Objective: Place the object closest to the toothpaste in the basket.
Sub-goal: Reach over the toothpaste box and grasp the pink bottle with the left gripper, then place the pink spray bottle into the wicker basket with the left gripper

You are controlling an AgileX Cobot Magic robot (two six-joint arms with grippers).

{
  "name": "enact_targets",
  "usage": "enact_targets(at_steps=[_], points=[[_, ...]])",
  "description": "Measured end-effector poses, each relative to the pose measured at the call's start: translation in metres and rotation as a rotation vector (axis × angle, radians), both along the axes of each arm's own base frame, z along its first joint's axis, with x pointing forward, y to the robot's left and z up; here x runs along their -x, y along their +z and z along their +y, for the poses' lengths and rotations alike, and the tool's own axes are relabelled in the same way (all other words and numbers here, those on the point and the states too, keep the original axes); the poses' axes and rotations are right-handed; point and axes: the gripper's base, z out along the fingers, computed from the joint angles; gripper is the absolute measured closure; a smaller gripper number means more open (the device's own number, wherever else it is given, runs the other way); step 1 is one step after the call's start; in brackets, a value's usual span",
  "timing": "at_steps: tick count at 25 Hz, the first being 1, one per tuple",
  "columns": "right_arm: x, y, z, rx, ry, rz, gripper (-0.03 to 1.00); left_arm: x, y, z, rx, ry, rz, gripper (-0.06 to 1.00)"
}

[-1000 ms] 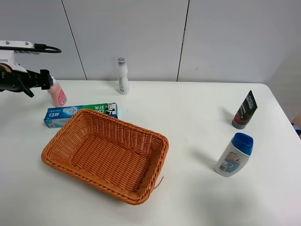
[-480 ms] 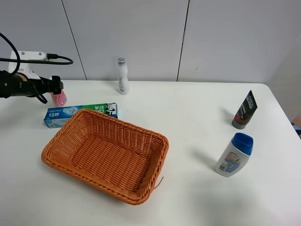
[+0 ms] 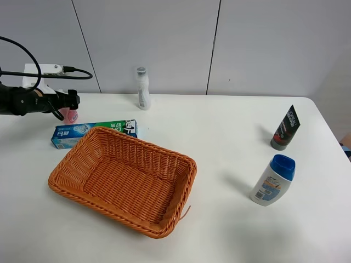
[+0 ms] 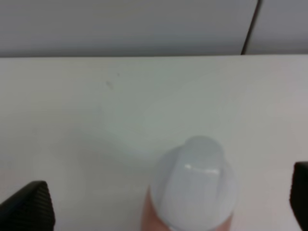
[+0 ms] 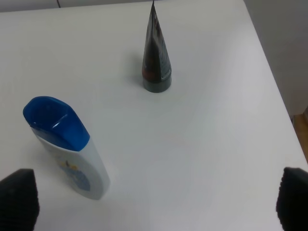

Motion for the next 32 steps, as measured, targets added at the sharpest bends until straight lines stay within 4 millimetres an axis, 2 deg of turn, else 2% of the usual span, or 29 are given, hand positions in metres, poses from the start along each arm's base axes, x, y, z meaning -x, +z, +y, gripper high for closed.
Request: enact_targets(at_steps=[5,8,9,11,12,17,20,24,28,32], points=[[0.000,0.000,0.000,0.000,0.000,0.000,-0.03,-0.006,-0.015,0.001,0.002,0.001,0.025,-0.03],[0.000,0.000,0.000,0.000,0.000,0.000,-0.03,-0.006,-0.021,0.001,0.003,0.001,0.039,0.07],[0.000,0.000,0.000,0.000,0.000,0.000,-0.03,-0.006,-0.021,0.001,0.003,0.001,0.040,0.17],[0.000,0.000,0.000,0.000,0.000,0.000,-0.03,-0.006,-0.021,0.001,0.003,0.001,0.040,0.50],[0.000,0.000,0.000,0.000,0.000,0.000,-0.03,-0.006,-0.021,0.001,0.003,0.001,0.041,0.63],[0.000,0.000,0.000,0.000,0.000,0.000,-0.03,-0.006,-0.015,0.001,0.001,0.002,0.039,0.61],[0.000,0.000,0.000,0.000,0.000,0.000,-0.03,-0.004,0.012,0.001,-0.003,0.004,0.000,0.61],[0.000,0.000,0.000,0.000,0.000,0.000,-0.03,0.007,0.074,0.001,-0.012,0.008,-0.099,0.61],[0.000,0.000,0.000,0.000,0.000,0.000,-0.03,0.035,0.130,-0.005,-0.017,0.007,-0.106,0.61],[0.000,0.000,0.000,0.000,0.000,0.000,-0.03,0.070,0.170,-0.025,-0.018,-0.037,-0.042,0.61]])
